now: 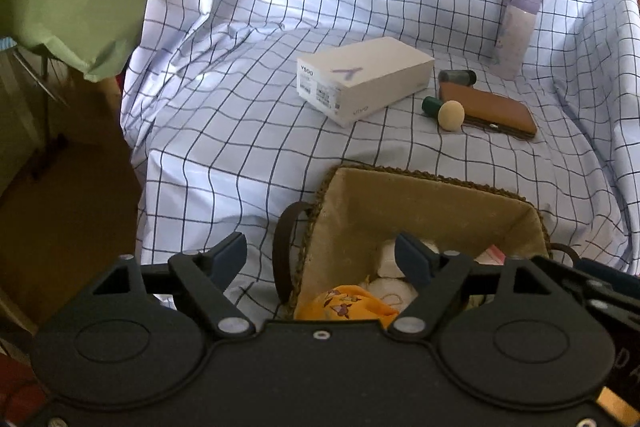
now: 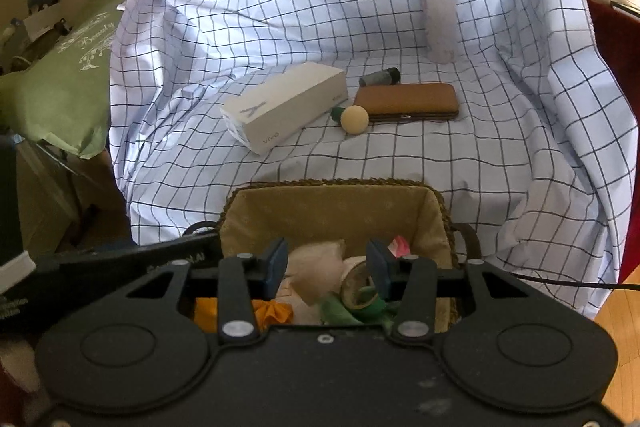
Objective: Organize soft objects
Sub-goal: 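Lower the beige tape roll into the basket and open the right tool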
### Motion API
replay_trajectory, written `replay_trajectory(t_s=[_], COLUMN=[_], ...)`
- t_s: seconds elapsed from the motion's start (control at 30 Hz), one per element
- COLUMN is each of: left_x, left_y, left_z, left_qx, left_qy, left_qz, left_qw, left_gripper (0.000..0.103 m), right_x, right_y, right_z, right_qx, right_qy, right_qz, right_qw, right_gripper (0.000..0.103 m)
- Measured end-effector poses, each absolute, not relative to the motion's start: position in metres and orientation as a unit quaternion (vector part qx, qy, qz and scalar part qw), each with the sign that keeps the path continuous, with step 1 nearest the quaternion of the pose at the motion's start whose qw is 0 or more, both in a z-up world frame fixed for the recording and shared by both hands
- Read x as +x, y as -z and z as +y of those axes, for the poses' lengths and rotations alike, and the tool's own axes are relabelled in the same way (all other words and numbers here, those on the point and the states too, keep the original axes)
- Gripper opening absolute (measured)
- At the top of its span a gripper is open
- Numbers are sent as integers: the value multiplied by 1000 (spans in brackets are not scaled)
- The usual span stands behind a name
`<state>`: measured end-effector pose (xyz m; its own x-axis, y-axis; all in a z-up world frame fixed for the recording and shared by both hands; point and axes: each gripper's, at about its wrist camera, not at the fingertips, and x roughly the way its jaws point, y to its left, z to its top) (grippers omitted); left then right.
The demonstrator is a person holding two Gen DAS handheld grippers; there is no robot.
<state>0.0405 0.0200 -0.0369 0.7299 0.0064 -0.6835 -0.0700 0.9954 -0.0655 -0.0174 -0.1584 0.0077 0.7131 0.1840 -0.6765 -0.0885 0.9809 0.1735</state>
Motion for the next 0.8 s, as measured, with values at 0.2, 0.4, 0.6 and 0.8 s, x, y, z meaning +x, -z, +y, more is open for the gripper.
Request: replay_trajectory(t_s=[0.2, 0.4, 0.6, 0.8], left_x=[39, 38, 37, 37], left_y=[40, 40, 41, 42], left_z=[19, 15, 13, 11], left_qx=[-39, -32, -24, -17], left_qy=[-12, -7, -8, -7], left_qz=[373, 375, 375, 376], left_qw=[927, 926, 927, 926], left_gripper=[77, 77, 78, 78], right_x=[-19, -20, -20, -21], right_y=[-9, -7, -5, -4], right_z=[-159, -164, -167, -171], right_qx=[66, 71, 77, 84], right_qy=[-72, -62, -50, -41], right_qz=[371, 377, 381, 383], right_qw=[924, 921, 920, 919], right_gripper=[45, 45, 45, 45])
